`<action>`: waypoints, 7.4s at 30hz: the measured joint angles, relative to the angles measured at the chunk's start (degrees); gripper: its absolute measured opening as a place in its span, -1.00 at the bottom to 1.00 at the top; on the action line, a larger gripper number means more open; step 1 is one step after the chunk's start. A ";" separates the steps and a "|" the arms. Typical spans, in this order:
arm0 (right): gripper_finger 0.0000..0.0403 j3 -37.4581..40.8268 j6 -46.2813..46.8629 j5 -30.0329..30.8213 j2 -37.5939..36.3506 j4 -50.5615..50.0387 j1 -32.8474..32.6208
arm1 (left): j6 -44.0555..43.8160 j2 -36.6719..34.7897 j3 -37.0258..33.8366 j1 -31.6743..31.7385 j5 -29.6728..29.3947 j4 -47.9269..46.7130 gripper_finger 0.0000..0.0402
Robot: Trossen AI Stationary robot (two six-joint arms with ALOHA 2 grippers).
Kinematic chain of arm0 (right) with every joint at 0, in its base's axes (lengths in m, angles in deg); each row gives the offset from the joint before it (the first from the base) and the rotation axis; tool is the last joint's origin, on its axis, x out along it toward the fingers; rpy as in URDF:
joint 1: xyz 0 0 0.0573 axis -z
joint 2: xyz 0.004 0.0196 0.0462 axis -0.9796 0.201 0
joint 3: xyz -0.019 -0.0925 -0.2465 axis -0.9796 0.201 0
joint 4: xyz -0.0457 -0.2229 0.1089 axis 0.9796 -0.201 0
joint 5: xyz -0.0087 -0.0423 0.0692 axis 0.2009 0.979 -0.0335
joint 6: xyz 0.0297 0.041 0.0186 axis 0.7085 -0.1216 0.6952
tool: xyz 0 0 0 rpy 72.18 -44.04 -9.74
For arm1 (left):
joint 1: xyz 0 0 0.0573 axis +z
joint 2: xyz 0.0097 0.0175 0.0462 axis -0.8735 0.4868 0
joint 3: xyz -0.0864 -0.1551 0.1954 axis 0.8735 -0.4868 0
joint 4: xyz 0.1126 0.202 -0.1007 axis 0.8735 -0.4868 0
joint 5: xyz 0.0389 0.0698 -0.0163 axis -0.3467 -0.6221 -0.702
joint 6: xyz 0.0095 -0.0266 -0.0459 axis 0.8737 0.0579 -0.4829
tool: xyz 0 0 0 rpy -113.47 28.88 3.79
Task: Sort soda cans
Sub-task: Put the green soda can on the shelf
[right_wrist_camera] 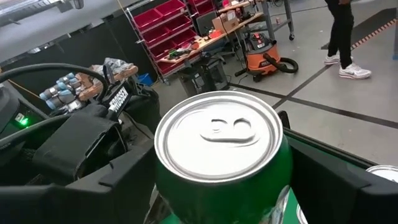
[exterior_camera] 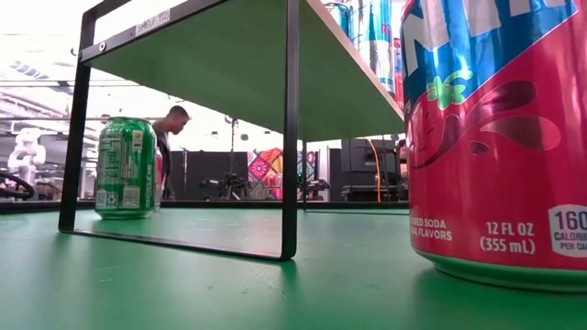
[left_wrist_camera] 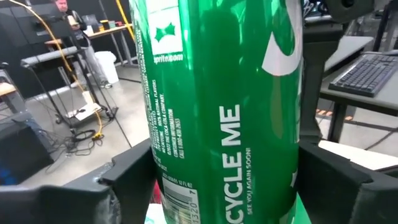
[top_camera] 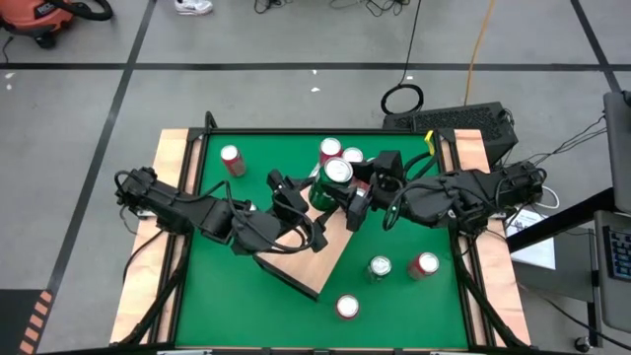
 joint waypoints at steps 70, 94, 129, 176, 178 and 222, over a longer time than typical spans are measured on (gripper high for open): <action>0.52 27.26 2.18 2.40 6.38 4.94 -6.16 | -30.29 -10.10 0.04 -6.10 13.28 -46.76 0.95; 0.53 27.17 1.15 -2.61 6.56 3.01 -4.67 | -30.21 -10.08 0.04 -6.10 12.89 -46.85 0.95; 0.78 27.03 9.80 -10.66 2.87 -2.48 -4.52 | -30.29 -10.03 0.03 -6.10 12.52 -47.72 0.95; 0.75 -0.28 28.81 -4.31 -0.04 -39.72 -16.55 | -28.73 7.65 -0.02 -2.77 29.39 -34.13 -0.39; 0.75 -0.28 28.77 -4.32 -0.04 -39.72 -16.55 | -28.73 7.85 -0.02 -2.21 29.03 -33.93 -0.39; 0.10 17.97 25.34 -9.17 10.57 -26.94 -11.23 | -30.18 -7.48 0.04 -0.52 27.84 -55.94 -0.39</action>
